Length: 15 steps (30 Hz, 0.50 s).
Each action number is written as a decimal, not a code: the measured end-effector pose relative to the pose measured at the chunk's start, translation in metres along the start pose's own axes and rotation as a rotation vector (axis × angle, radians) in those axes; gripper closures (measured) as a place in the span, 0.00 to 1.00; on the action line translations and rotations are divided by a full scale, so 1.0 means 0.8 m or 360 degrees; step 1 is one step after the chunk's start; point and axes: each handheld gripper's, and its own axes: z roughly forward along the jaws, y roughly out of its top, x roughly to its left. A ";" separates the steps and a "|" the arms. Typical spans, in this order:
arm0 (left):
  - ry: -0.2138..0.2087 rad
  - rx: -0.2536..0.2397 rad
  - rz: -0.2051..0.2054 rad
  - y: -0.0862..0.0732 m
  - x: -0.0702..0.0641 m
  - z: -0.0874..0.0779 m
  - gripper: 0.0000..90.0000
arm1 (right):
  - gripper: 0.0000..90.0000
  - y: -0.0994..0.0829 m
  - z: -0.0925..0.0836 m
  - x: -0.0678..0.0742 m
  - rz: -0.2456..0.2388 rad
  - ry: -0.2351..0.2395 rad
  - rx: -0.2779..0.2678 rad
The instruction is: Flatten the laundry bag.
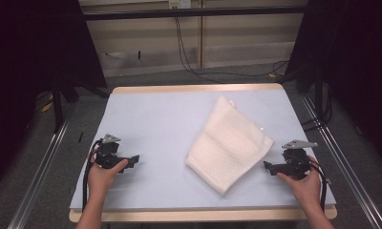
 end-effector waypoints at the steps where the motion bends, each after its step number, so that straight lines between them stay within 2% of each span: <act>1: -0.0034 -0.0025 -0.0007 0.004 -0.007 0.001 0.01 | 0.10 0.001 -0.002 0.001 0.0002 0.0034 0.0006; 3: -0.0078 -0.0036 0.0019 0.010 -0.017 0.003 0.01 | 0.11 0.004 -0.007 0.004 0.0009 0.0063 -0.0051; 4: -0.0088 -0.0046 0.0029 0.013 -0.022 0.004 0.01 | 0.11 0.006 -0.009 0.007 0.0008 0.0077 -0.0048; 5: -0.0120 -0.0045 0.0038 0.014 -0.025 0.005 0.01 | 0.12 0.008 -0.010 0.009 -0.0025 0.0084 -0.0051; 6: -0.0137 -0.0022 0.0058 0.017 -0.028 0.005 0.01 | 0.12 0.009 -0.011 0.011 -0.0026 0.0083 -0.0045; 10: -0.0175 -0.0041 0.0090 0.023 -0.044 0.006 0.01 | 0.13 0.010 -0.010 0.021 -0.0059 0.0121 -0.0008; 15: -0.0223 -0.0038 0.0135 0.028 -0.054 0.008 0.01 | 0.17 0.016 -0.008 0.033 -0.0121 0.0185 -0.0011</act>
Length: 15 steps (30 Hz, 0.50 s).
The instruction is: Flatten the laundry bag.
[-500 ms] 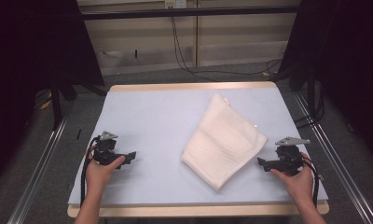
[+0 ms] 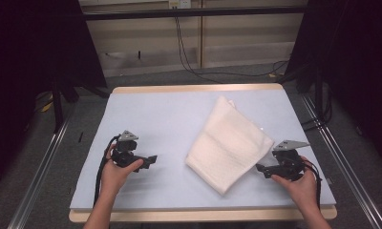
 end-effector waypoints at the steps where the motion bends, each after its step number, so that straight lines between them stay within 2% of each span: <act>1: 0.0002 0.0007 0.0005 0.000 -0.002 0.002 0.01 | 0.18 0.001 0.001 0.002 -0.0020 -0.0008 0.0003; 3: -0.0012 0.0038 0.0028 0.001 -0.003 0.007 0.01 | 0.20 0.003 0.003 0.006 -0.0021 0.0015 0.0002; 5: -0.0017 0.0038 0.0030 0.001 -0.006 0.011 0.01 | 0.27 0.005 0.005 0.010 -0.0038 0.0051 0.0001; 7: -0.0045 0.0047 0.0048 0.002 -0.010 0.012 0.02 | 0.30 0.007 0.007 0.014 -0.0085 0.0069 0.0013; 8: -0.0030 0.0039 0.0062 0.003 -0.011 0.013 0.02 | 0.34 0.009 0.009 0.016 -0.0099 0.0082 0.0014; 9: -0.0043 0.0032 0.0053 0.003 -0.013 0.013 0.02 | 0.37 0.010 0.010 0.017 -0.0116 0.0091 0.0006; 10: -0.0049 0.0048 0.0076 0.004 -0.014 0.013 0.02 | 0.40 0.011 0.010 0.017 -0.0134 0.0100 0.0000; 12: -0.0047 0.0039 0.0074 0.005 -0.017 0.013 0.02 | 0.50 0.015 0.010 0.020 -0.0157 0.0123 -0.0027; 15: -0.0061 0.0031 0.0077 0.006 -0.020 0.013 0.02 | 0.60 0.020 0.009 0.025 -0.0148 0.0159 -0.0051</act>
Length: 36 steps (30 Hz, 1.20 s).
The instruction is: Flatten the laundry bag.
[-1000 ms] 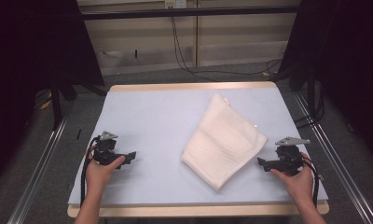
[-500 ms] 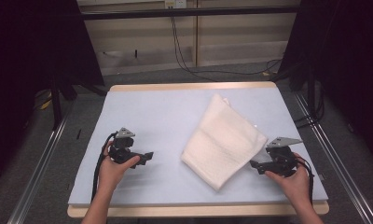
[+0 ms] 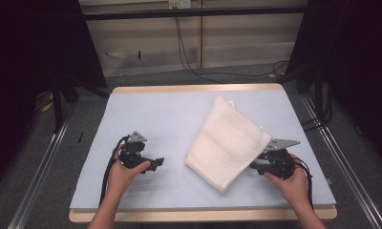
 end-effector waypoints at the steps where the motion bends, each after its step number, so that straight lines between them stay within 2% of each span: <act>1: -0.0008 -0.0004 0.0007 0.001 -0.001 0.001 0.02 | 0.63 0.002 0.001 0.000 -0.0027 0.0026 -0.0019; 2: -0.0016 0.0009 0.0027 0.002 -0.003 0.001 0.03 | 0.68 0.006 0.001 0.003 -0.0031 0.0024 -0.0020; 4: -0.0019 0.0013 0.0036 0.002 -0.005 0.002 0.03 | 0.70 0.007 0.001 0.004 -0.0013 0.0027 0.0002; 5: -0.0033 0.0011 0.0046 0.003 -0.007 0.003 0.03 | 0.74 0.009 0.001 0.003 -0.0027 0.0023 -0.0007; 6: -0.0036 0.0013 0.0048 0.004 -0.009 0.003 0.03 | 0.77 0.009 0.001 0.001 -0.0005 0.0023 -0.0005; 7: -0.0042 0.0019 0.0053 0.004 -0.010 0.004 0.03 | 0.77 0.009 0.001 0.001 -0.0005 0.0023 -0.0005; 8: -0.0037 0.0017 0.0057 0.005 -0.012 0.005 0.03 | 0.81 0.009 0.001 0.000 0.0003 0.0047 -0.0007; 12: -0.0043 0.0038 0.0073 0.006 -0.016 0.008 0.03 | 0.87 0.009 0.000 0.002 0.0009 0.0028 0.0002; 15: -0.0064 0.0032 0.0091 0.007 -0.020 0.008 0.03 | 0.87 0.009 0.001 0.003 0.0010 0.0031 0.0009; 18: -0.0067 0.0033 0.0091 0.008 -0.023 0.009 0.03 | 0.80 0.008 0.001 0.003 0.0043 0.0022 0.0021; 19: -0.0068 0.0025 0.0097 0.008 -0.022 0.010 0.03 | 0.65 0.007 0.003 0.003 0.0075 0.0039 0.0049; 20: -0.0065 0.0023 0.0088 0.008 -0.023 0.011 0.03 | 0.53 0.006 0.007 0.002 0.0117 0.0015 0.0067; 21: -0.0071 0.0025 0.0085 0.009 -0.024 0.012 0.03 | 0.52 0.006 0.009 0.002 0.0134 -0.0021 0.0092; 23: -0.0074 0.0030 0.0103 0.009 -0.025 0.013 0.03 | 0.54 0.004 0.014 0.002 0.0127 0.0026 0.0083; 24: -0.0090 0.0027 0.0106 0.009 -0.025 0.014 0.03 | 0.66 0.005 0.017 0.003 0.0107 0.0054 0.0084; 26: -0.0079 0.0018 0.0111 0.010 -0.027 0.014 0.03 | 0.68 0.006 0.016 0.004 0.0086 0.0064 0.0078; 28: -0.0085 0.0015 0.0101 0.010 -0.028 0.014 0.03 | 0.78 0.008 0.014 0.006 0.0074 0.0048 0.0086; 29: -0.0093 0.0023 0.0112 0.010 -0.028 0.014 0.03 | 0.82 0.009 0.013 0.005 0.0079 0.0062 0.0075; 30: -0.0079 0.0030 0.0125 0.011 -0.029 0.014 0.03 | 0.84 0.011 0.010 0.005 0.0090 0.0057 0.0088; 36: -0.0113 0.0040 0.0134 0.012 -0.035 0.017 0.03 | 0.86 0.021 0.000 0.007 0.0074 0.0072 0.0069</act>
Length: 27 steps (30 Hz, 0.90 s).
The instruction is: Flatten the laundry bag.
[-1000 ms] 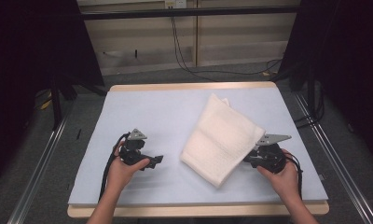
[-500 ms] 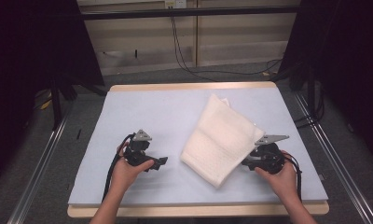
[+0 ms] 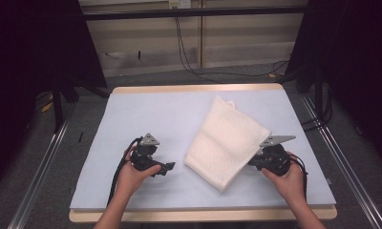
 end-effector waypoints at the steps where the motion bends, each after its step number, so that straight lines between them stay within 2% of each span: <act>1: -0.0008 -0.0004 0.0006 0.000 0.000 0.001 0.03 | 0.86 0.002 -0.002 0.001 0.0007 0.0007 -0.0004; 7: -0.0026 -0.0009 0.0020 0.003 -0.004 0.000 0.03 | 0.87 0.013 -0.007 0.002 0.0023 0.0039 -0.0043; 10: -0.0038 -0.0013 0.0022 0.005 -0.007 0.002 0.03 | 0.87 0.019 -0.007 0.002 0.0068 0.0055 -0.0029; 16: -0.0086 0.0001 0.0071 0.008 -0.018 0.009 0.03 | 0.88 0.030 -0.011 0.003 0.0098 0.0074 -0.0023; 17: -0.0091 -0.0001 0.0063 0.009 -0.020 0.009 0.03 | 0.88 0.030 -0.011 0.003 0.0098 0.0074 -0.0023; 21: -0.0133 -0.0016 0.0108 0.012 -0.029 0.012 0.02 | 0.88 0.035 -0.011 0.004 0.0108 0.0090 -0.0019; 22: -0.0165 -0.0023 0.0122 0.013 -0.033 0.014 0.02 | 0.88 0.036 -0.010 0.004 0.0114 0.0086 -0.0017; 24: -0.0168 -0.0017 0.0147 0.016 -0.037 0.014 0.02 | 0.88 0.036 -0.010 0.004 0.0120 0.0083 -0.0017; 27: -0.0223 -0.0077 0.0185 0.022 -0.047 0.015 0.01 | 0.88 0.037 -0.009 0.005 0.0130 0.0085 -0.0014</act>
